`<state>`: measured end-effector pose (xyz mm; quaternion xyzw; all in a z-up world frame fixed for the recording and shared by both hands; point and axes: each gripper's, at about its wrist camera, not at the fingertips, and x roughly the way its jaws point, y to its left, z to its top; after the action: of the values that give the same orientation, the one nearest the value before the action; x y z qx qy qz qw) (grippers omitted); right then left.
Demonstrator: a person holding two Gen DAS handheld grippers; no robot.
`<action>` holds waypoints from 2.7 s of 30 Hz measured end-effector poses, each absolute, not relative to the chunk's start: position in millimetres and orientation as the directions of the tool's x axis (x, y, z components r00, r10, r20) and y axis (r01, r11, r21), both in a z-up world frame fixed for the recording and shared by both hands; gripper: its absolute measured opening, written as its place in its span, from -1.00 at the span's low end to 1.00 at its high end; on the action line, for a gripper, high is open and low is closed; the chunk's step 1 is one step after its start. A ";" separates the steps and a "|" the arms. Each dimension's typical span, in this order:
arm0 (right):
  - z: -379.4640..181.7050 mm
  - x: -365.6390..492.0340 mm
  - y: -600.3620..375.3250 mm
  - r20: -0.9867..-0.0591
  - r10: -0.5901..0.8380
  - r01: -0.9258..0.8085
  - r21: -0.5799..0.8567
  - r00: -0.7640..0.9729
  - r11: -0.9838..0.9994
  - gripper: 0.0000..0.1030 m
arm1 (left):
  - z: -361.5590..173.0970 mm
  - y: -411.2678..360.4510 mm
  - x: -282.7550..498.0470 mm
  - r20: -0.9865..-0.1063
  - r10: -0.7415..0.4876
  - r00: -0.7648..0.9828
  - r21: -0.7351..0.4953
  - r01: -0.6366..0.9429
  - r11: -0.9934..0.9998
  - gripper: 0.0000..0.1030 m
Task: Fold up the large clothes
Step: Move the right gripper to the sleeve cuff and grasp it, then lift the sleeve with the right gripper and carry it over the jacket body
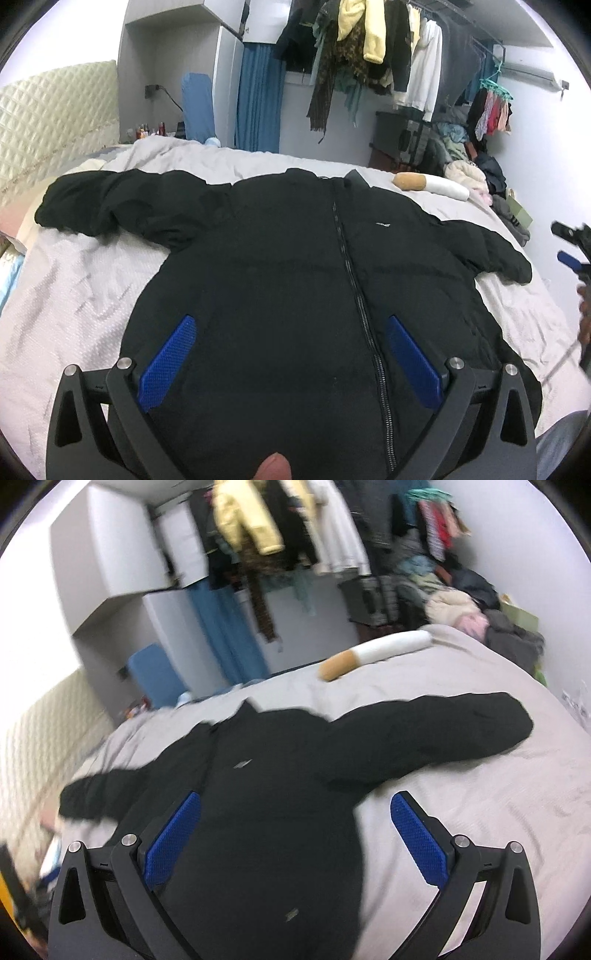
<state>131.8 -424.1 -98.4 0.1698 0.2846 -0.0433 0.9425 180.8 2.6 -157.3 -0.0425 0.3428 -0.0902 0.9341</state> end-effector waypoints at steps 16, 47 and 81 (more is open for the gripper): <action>-249.3 181.0 -684.8 -0.595 -0.124 0.565 0.648 0.794 0.511 0.90 | -174.9 3.7 209.2 -0.651 -0.183 0.737 -0.184 0.081 0.980 0.99; -227.3 227.1 -767.3 -0.555 -0.492 0.716 0.313 0.671 0.624 -0.90 | -232.2 -21.7 251.1 -0.717 -0.020 0.697 -0.039 -0.011 0.999 0.99; 106.2 210.7 -457.1 -0.109 -0.370 0.382 0.124 0.922 0.916 -0.78 | -163.8 7.4 183.8 -0.596 -0.059 0.801 -0.012 0.064 0.998 0.99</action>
<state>210.7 -457.1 106.2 0.0715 0.0418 -0.1924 0.9778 183.8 7.4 -163.8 0.0045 0.3142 -0.0324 0.9488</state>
